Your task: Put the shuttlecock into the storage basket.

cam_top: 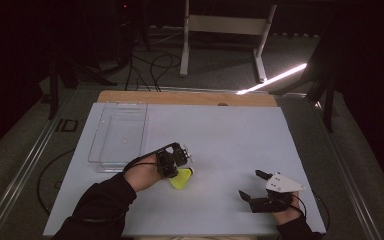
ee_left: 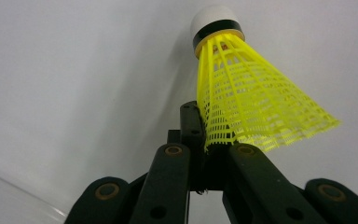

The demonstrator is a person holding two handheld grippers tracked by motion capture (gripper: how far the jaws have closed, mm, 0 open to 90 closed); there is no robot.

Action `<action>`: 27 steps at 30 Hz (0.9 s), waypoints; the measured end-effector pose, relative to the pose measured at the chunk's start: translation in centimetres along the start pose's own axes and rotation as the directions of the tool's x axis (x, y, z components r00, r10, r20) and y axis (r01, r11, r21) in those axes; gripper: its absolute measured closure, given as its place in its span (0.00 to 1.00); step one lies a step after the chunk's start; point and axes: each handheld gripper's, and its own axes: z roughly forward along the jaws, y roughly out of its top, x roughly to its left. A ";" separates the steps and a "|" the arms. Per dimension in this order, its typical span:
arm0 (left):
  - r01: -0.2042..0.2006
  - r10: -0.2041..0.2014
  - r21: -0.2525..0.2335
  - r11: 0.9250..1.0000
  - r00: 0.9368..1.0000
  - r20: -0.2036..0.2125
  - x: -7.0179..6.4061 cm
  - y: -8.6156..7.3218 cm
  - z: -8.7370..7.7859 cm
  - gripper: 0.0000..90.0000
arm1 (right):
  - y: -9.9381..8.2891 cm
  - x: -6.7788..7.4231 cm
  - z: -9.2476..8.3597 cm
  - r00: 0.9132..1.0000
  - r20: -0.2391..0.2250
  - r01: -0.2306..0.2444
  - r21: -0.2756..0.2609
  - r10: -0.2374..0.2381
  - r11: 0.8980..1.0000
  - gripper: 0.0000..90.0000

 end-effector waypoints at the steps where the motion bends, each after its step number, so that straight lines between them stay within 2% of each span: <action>1: -0.005 0.005 0.007 1.000 1.000 0.002 0.0 0.0 -0.1 1.00 | 0.0 0.0 0.0 1.000 0.000 0.000 0.000 0.000 1.000 0.09; 9: 0.020 -0.020 -0.011 1.000 1.000 0.003 0.8 -0.2 -0.7 1.00 | 0.0 0.0 0.0 1.000 -0.001 0.000 -0.001 0.000 1.000 0.09; 12: 0.017 -0.017 0.003 1.000 1.000 -0.004 1.0 -0.1 -1.0 1.00 | 0.0 0.0 0.0 1.000 -0.001 0.001 0.001 -0.001 1.000 0.09; 27: 0.022 -0.023 -0.005 1.000 0.999 -0.040 2.0 0.2 -3.0 1.00 | 0.0 0.0 0.1 1.000 -0.003 -0.001 0.001 0.001 1.000 0.09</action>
